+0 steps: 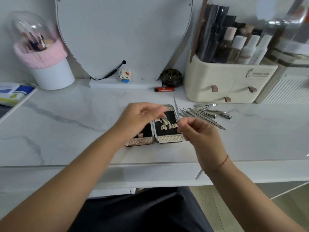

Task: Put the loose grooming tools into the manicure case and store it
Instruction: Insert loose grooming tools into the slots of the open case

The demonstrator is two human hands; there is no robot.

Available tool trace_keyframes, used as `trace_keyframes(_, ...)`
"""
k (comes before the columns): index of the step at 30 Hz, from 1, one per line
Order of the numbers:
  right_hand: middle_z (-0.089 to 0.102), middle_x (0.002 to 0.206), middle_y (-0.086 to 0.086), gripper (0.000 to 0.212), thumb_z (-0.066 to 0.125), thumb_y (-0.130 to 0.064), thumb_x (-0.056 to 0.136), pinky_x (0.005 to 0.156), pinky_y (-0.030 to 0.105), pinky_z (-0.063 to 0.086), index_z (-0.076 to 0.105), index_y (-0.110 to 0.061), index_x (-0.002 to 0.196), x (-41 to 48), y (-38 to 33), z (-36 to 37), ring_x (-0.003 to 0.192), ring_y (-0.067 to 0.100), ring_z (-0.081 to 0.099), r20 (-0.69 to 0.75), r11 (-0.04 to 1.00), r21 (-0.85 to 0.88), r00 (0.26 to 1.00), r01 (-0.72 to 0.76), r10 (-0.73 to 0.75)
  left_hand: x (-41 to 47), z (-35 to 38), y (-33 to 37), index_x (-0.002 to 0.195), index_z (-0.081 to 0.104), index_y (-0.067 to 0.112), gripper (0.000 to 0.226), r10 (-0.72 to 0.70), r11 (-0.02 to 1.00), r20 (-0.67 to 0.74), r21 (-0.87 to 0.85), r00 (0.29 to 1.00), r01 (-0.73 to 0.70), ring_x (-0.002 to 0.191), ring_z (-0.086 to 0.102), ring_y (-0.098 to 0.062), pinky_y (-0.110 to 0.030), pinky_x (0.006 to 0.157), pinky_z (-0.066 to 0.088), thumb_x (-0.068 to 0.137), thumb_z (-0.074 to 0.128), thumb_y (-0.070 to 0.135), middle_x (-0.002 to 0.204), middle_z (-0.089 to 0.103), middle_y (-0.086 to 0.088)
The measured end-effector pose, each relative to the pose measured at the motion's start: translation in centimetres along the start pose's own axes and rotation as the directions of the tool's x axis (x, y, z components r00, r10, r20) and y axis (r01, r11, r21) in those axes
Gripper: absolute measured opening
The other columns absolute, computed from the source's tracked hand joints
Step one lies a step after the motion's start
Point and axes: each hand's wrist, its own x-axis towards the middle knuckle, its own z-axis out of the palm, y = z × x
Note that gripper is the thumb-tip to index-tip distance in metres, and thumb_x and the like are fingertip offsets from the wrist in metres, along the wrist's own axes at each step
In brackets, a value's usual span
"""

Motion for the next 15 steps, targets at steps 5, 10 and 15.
trace_keyframes(5,0.064,0.062,0.003,0.005,0.064,-0.004,0.083,0.051,0.01,0.04,0.066,-0.003,0.079,2.1,0.1,3.1,0.047,-0.001,0.05,0.104,0.996,-0.048,0.991,-0.075,0.08,-0.1,0.7,-0.3,0.086,0.074,0.015,0.026,-0.09,0.962,-0.072,-0.263,0.993,0.068,0.091,0.068,-0.01,-0.023,0.086,0.049,0.071,0.07,0.036,0.085,0.074,0.0)
trace_keyframes(10,0.066,0.065,-0.003,0.006,0.068,-0.015,0.082,0.053,0.011,0.044,0.069,-0.008,0.08,4.6,-0.6,4.0,0.049,-0.003,0.052,0.188,0.954,-0.298,0.979,-0.025,0.085,0.4,-0.7,-1.6,0.081,0.075,0.016,0.02,-0.191,0.944,-0.199,-0.304,0.961,0.125,0.077,0.068,-0.015,-0.03,0.082,0.052,0.069,0.075,0.032,0.077,0.073,-0.003)
trace_keyframes(15,0.066,0.076,-0.001,0.02,0.063,-0.018,0.086,0.062,0.018,0.044,0.067,-0.009,0.103,9.5,-2.3,5.5,0.062,0.004,0.054,0.346,0.943,-0.333,0.931,0.003,0.12,1.4,-2.4,-2.3,0.081,0.074,0.015,0.018,-0.276,0.934,-0.156,-0.276,0.949,0.226,0.074,0.066,-0.012,-0.026,0.076,0.052,0.071,0.076,0.029,0.077,0.073,-0.005)
